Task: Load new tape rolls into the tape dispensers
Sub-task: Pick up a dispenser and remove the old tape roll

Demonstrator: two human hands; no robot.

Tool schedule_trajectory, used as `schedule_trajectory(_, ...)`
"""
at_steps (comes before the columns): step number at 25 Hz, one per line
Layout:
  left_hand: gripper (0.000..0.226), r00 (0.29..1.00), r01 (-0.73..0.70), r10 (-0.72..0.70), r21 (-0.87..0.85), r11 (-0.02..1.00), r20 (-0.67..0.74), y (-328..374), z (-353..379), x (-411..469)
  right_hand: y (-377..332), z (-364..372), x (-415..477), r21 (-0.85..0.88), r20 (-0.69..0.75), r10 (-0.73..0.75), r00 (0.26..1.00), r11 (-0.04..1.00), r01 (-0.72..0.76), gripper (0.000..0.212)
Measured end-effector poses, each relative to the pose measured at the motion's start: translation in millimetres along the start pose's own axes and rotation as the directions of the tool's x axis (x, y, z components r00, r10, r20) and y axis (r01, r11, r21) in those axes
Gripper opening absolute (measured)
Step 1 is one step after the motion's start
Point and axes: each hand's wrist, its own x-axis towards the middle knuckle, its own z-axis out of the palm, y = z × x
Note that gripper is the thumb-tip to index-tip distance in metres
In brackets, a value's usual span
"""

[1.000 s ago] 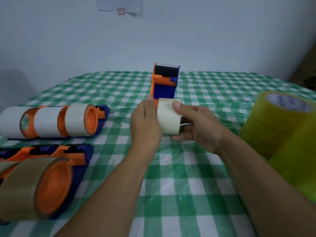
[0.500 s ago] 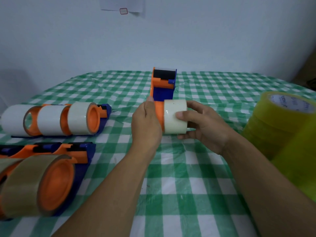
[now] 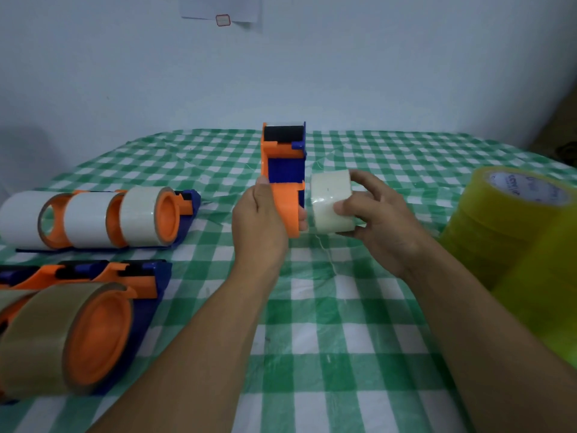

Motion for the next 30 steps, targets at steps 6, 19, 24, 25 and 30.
schedule_trajectory(6, 0.042, 0.997, 0.009, -0.005, -0.05, 0.999, 0.075, 2, 2, -7, 4, -15, 8, -0.228, -0.358, -0.086, 0.93, 0.974, 0.002, 0.076)
schedule_trajectory(19, 0.018, 0.977, 0.089, -0.059, -0.143, 0.986, 0.207, 2, 2, -8, 21, -31, 22, -0.662, -0.479, -0.204, 0.854, 0.722, -0.199, 0.089)
schedule_trajectory(24, 0.018, 0.974, 0.109, -0.07, -0.171, 0.979, 0.216, 4, 2, -10, 24, -33, 23, -0.674, -0.477, -0.197, 0.856, 0.708, -0.212, 0.081)
schedule_trajectory(25, 0.018, 0.972, 0.116, -0.074, -0.181, 0.977, 0.221, 5, 2, -10, 24, -33, 23, -0.684, -0.472, -0.201, 0.858, 0.698, -0.213, 0.077)
schedule_trajectory(30, 0.016, 0.965, 0.138, -0.089, -0.189, 0.972, 0.247, 4, 3, -9, 25, -32, 23, -0.729, -0.46, -0.21, 0.863, 0.643, -0.232, 0.08)
